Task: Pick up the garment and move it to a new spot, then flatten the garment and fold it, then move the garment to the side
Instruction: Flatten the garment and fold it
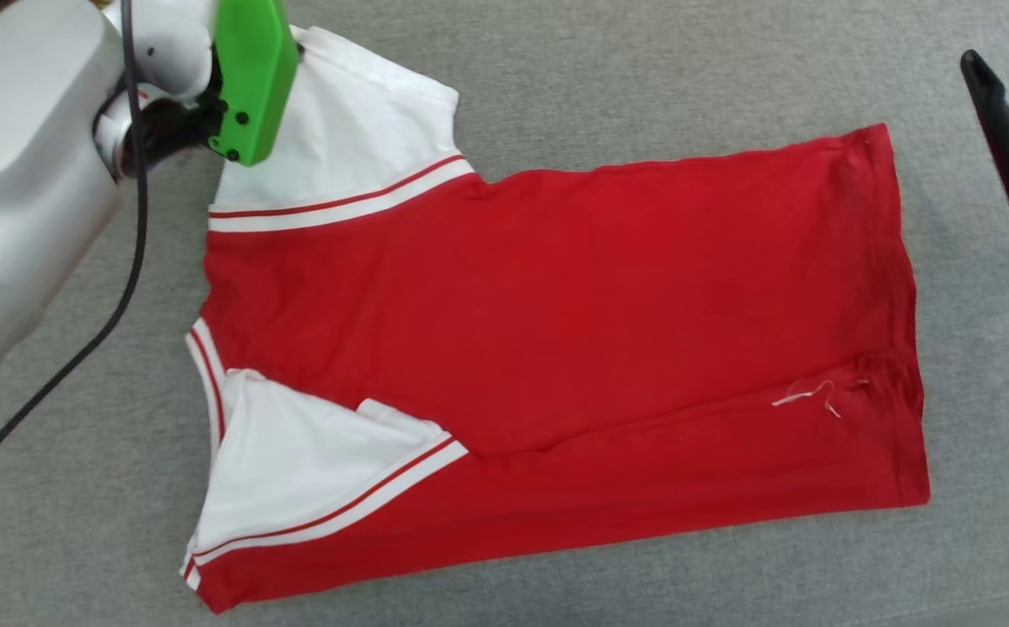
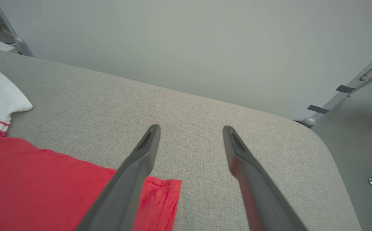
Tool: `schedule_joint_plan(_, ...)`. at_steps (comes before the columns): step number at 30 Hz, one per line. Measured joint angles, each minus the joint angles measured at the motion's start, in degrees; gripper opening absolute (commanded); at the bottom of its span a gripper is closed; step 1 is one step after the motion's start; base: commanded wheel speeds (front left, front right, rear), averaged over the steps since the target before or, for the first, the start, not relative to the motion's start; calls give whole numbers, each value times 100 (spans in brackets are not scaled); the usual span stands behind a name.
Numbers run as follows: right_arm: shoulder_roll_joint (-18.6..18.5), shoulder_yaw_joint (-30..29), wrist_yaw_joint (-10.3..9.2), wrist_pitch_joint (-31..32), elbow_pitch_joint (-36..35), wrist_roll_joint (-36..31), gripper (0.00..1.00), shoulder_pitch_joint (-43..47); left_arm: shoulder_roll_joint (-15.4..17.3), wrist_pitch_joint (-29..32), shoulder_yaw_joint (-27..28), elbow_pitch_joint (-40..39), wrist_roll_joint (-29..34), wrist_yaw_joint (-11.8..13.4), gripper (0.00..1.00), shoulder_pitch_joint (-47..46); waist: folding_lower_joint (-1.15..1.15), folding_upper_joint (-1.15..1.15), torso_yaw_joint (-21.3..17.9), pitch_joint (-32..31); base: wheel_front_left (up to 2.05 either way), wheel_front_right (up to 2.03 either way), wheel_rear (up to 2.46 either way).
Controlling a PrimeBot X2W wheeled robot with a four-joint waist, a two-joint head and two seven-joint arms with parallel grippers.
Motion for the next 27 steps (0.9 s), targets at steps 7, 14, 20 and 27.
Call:
schedule_joint_plan(7, -903, 493, 0, 2543, 578, 1172, 100, -654, -8, -389, -56, -494, 71, 0, 0, 100, -1, 0, 389, -141, 0, 0, 0)
schedule_joint_plan(14, -894, 705, 0, 3886, 1404, 1441, 100, -1162, -54, -591, -89, -846, 191, 0, 0, 76, -1, 0, 721, -29, 0, 0, 0)
schedule_joint_plan(20, -605, 1180, 0, 3933, 1890, 1166, 100, -1429, -119, -705, -111, -984, 355, 0, 0, -45, 0, 0, 894, 206, 0, 0, 0)
schedule_joint_plan(27, -694, 1582, 0, 3865, 2334, 1138, 100, -1540, -130, -788, -127, -981, 365, 0, 0, -68, -1, 0, 1013, 359, 0, 0, 0)
